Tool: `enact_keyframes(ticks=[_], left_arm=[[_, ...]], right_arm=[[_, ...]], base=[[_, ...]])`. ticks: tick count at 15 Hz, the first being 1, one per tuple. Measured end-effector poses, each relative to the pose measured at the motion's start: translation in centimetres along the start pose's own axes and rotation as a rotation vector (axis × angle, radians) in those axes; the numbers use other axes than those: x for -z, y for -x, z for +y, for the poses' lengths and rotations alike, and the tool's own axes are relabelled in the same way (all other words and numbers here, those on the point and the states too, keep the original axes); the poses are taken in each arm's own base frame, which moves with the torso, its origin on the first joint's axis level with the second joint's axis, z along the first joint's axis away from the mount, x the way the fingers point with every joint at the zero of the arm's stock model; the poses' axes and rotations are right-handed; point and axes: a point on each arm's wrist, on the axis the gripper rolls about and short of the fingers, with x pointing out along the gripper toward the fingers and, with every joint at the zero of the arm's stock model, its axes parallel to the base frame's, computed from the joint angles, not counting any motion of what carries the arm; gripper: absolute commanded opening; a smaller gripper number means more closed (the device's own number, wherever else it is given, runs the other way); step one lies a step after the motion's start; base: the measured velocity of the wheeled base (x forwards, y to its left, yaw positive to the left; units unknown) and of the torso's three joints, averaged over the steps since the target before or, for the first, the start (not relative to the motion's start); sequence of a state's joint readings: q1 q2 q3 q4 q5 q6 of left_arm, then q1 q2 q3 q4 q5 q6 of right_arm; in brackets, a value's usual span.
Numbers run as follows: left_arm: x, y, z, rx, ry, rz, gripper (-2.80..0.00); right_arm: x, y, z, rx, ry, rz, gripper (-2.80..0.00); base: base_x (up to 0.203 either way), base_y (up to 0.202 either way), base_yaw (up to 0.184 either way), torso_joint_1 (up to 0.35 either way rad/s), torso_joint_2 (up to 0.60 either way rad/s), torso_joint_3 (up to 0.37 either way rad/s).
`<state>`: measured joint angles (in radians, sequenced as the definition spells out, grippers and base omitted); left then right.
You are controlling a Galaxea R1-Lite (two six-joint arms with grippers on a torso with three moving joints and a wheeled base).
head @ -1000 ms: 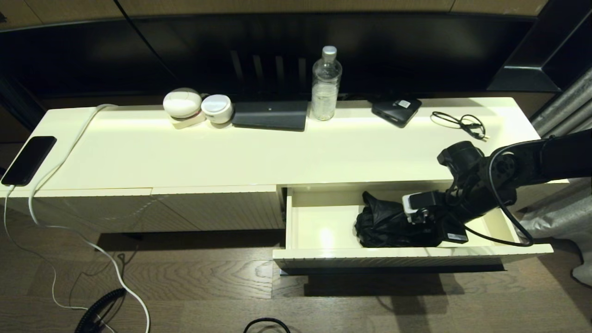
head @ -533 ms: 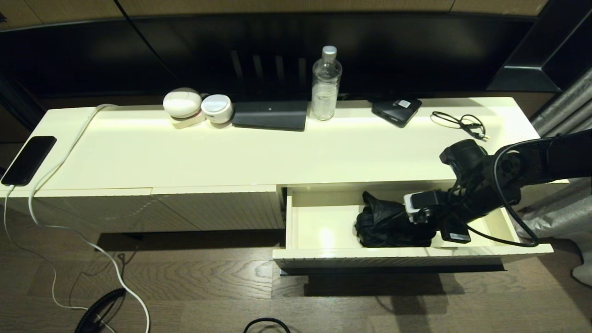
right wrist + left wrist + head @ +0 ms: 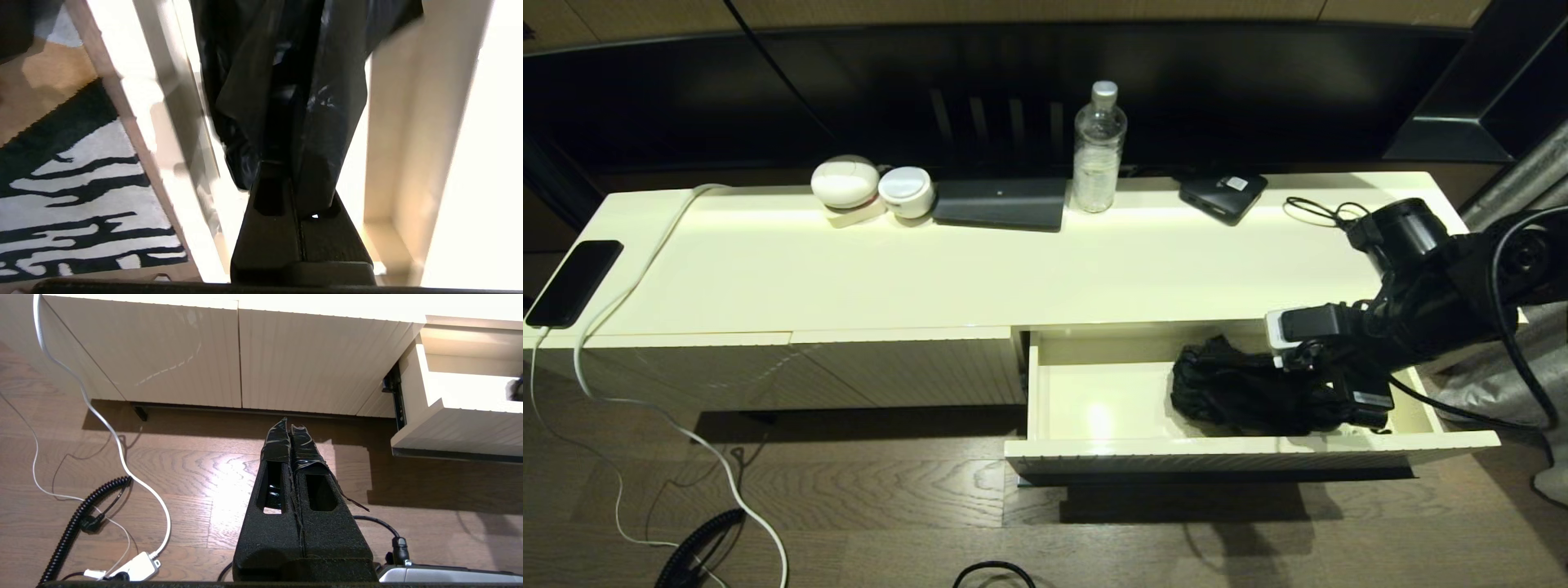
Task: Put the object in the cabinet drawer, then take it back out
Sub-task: Take the umbrella out of the drawer and put it on the table
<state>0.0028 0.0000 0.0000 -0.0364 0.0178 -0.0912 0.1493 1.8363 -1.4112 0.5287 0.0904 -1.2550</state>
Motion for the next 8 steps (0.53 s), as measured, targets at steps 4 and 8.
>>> enact_keyframes(ticks=[4, 8], left_arm=[[0.0, 0.0, 0.0, 0.000, 0.000, 0.000, -2.80], [0.0, 0.0, 0.0, 0.000, 0.000, 0.000, -2.80]], right_arm=[[-0.7, 3.9, 0.1, 0.066, 0.014, -0.005, -2.80], [-1.2, 7.7, 0.4, 0.131, 0.027, 0.004, -2.80]], base=[[0.000, 0.000, 0.000, 0.000, 0.00, 0.000], [0.000, 0.000, 0.000, 0.000, 0.00, 0.000]])
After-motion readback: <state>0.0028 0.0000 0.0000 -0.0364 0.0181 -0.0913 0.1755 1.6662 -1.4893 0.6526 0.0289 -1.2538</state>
